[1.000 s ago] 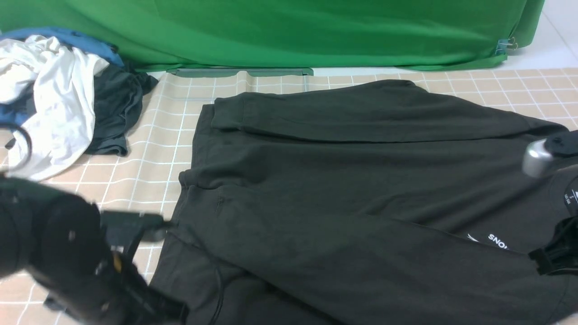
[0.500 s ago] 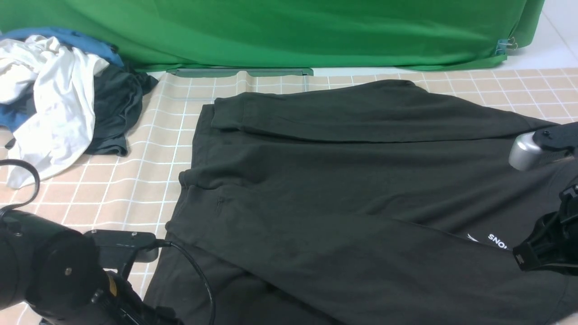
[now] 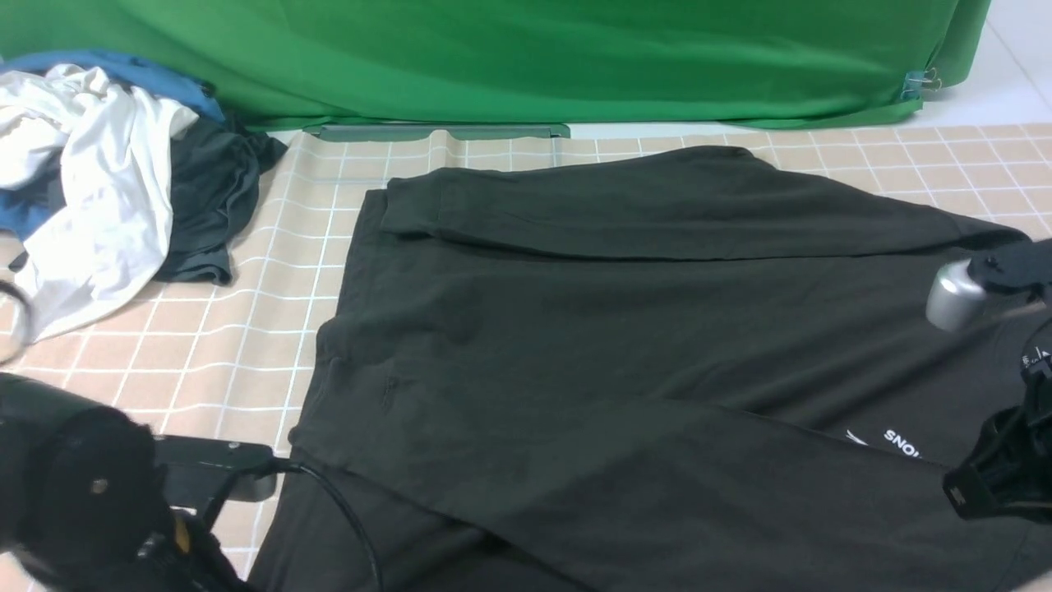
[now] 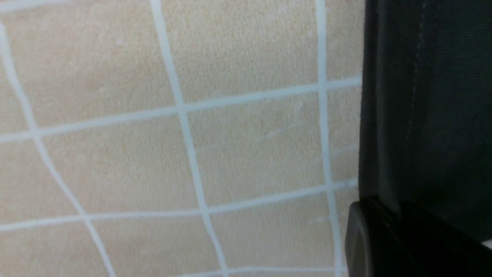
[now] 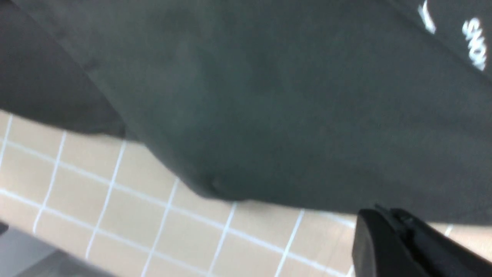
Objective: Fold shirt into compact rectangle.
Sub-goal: 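Grab the top left corner of the dark shirt with the left gripper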
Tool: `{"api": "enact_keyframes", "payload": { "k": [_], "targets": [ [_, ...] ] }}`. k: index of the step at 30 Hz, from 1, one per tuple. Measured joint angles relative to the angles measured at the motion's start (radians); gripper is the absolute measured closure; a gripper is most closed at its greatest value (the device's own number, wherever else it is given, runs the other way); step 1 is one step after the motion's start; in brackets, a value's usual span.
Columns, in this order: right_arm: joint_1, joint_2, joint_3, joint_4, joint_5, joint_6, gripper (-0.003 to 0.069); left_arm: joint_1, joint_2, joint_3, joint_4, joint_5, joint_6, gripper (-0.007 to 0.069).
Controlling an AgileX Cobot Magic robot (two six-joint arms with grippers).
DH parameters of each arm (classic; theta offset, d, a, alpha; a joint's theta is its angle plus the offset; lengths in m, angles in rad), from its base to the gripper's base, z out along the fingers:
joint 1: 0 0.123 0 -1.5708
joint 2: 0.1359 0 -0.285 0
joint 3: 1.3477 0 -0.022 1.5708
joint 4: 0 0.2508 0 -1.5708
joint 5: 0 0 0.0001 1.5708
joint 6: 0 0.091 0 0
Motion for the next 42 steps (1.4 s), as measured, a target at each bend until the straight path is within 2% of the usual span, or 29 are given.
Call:
{"api": "enact_keyframes", "payload": {
  "k": [2,3,4,8,11,14,22,24,26,27,29,30,32,37,42],
  "targets": [
    [0.0,-0.001,0.011,0.0,0.002,0.005,0.0559,0.0,-0.034,0.0,0.001,0.011,-0.008,0.0606],
    [0.0,-0.001,0.041,0.0,0.0,0.011,0.0499,0.0,-0.065,0.0,0.004,0.019,-0.029,0.0606],
    [0.0,-0.001,0.057,0.0,-0.003,0.013,0.0471,0.0,-0.082,0.0,0.009,0.021,-0.035,0.0606],
    [0.0,0.027,0.196,0.0,-0.084,0.044,0.0221,0.0,-0.142,0.0,0.015,0.039,-0.053,0.0606],
    [0.0,0.072,0.254,-0.002,-0.139,0.078,0.0137,0.0,-0.146,0.0,0.017,0.065,-0.054,0.0606],
    [0.0,0.141,0.293,-0.013,-0.229,0.104,0.0104,0.0,-0.146,0.0,0.019,0.073,-0.055,0.0606],
    [0.0,0.274,0.294,-0.027,-0.385,0.128,0.0097,0.0,-0.146,0.0,0.021,0.073,-0.055,0.0606],
    [0.0,0.288,0.289,-0.032,-0.387,0.128,0.0113,0.0,-0.146,0.0,0.021,0.073,-0.06,0.0606],
    [-0.001,0.297,0.286,-0.051,-0.41,0.126,0.0244,0.0,-0.146,0.0,0.021,0.072,-0.061,0.0606],
    [-0.001,0.297,0.286,-0.051,-0.41,0.126,0.0244,0.0,-0.146,0.0,0.021,0.072,-0.061,0.0606],
    [-0.004,0.297,0.286,-0.072,-0.439,0.104,0.0476,0.0,-0.146,0.0,0.021,0.072,-0.061,0.0606],
    [-0.004,0.297,0.286,-0.07,-0.448,0.095,0.0537,0.0,-0.146,0.0,0.021,0.072,-0.061,0.0606],
    [-0.004,0.295,0.286,-0.067,-0.451,0.078,0.0585,0.0,-0.146,0.0,0.021,0.072,-0.061,0.0606],
    [-0.004,0.269,0.287,-0.061,-0.401,0.071,0.0603,0.0,-0.146,-0.002,0.022,0.084,-0.062,0.0606],
    [-0.003,0.181,0.29,-0.095,-0.18,0.075,0.0603,0.0,-0.146,-0.012,0.019,0.153,-0.062,0.0606]
  ]
}}
